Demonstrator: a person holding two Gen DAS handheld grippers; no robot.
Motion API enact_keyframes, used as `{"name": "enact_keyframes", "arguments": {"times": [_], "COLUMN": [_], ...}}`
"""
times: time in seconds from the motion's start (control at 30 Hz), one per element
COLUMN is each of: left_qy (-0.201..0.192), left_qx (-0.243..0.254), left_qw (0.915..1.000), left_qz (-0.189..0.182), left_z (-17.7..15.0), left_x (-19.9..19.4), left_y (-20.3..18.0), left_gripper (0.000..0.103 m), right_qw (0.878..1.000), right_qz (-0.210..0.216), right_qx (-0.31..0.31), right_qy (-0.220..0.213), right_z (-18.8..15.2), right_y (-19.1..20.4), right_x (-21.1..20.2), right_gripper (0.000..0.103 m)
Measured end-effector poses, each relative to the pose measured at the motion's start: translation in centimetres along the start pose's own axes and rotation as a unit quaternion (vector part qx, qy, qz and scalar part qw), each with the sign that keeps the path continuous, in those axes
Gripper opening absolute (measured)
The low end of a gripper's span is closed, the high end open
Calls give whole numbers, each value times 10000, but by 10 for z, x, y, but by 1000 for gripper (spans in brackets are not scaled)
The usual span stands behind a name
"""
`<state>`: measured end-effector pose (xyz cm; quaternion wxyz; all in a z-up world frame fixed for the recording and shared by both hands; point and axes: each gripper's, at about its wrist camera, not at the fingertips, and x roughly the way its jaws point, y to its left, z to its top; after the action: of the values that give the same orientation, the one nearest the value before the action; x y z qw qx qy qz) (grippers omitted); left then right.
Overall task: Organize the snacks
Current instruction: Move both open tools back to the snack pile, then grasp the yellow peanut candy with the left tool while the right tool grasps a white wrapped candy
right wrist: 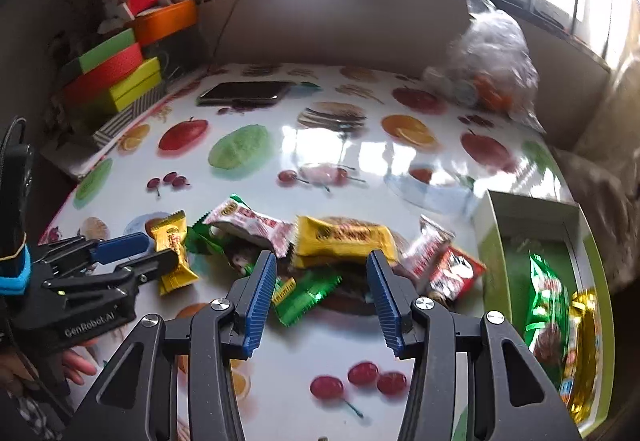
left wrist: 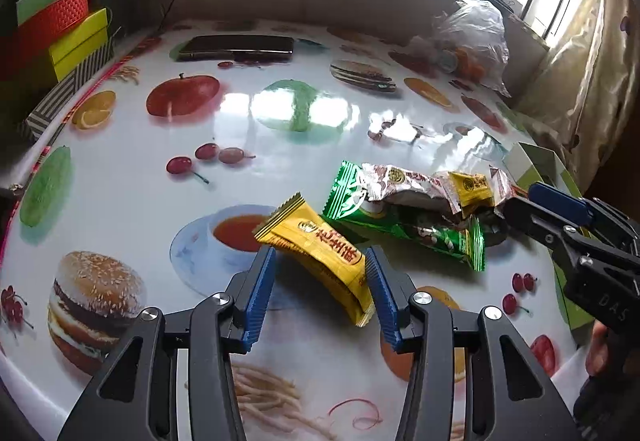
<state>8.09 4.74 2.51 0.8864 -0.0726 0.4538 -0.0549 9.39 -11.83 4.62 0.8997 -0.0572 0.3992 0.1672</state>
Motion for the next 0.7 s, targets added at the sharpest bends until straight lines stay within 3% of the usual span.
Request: {"name": "enact_keyframes", "arguments": {"times": [0.4, 0.7], "left_qy": [71, 22], "left_qx": [19, -25], "left_qw": [10000, 9998], "left_qz": [-12, 188], "left_z": [2, 3], "left_x": [0, -6], "left_y": [12, 31], "left_gripper": [48, 49], "right_qw": [9935, 9904], "right_qz": [829, 768], "right_qx": [-763, -1072], "right_qy": [190, 409], "right_z": [22, 26], "right_y": [31, 43], "right_x": [32, 61], "right_gripper": [49, 51]}}
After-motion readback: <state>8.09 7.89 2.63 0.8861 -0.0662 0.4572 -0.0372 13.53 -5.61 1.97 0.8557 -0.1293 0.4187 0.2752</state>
